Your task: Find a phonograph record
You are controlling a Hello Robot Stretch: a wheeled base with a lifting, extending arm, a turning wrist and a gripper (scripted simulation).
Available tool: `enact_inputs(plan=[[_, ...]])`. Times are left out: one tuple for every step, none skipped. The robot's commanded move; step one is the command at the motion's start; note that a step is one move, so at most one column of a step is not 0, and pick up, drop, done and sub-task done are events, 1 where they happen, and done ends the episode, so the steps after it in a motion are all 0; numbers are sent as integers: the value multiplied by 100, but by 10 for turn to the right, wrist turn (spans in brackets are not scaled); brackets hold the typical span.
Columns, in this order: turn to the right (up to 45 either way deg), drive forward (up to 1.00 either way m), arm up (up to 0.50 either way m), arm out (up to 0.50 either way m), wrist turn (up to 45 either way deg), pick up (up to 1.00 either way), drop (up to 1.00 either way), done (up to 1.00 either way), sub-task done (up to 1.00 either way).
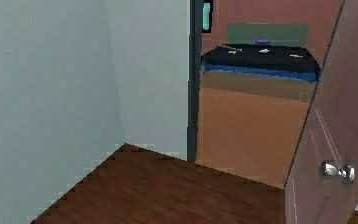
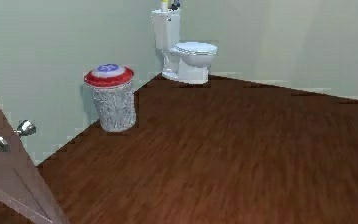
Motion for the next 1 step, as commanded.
enact_inputs(plan=[[0, 100, 0, 0, 0, 0, 0, 0, 0]])
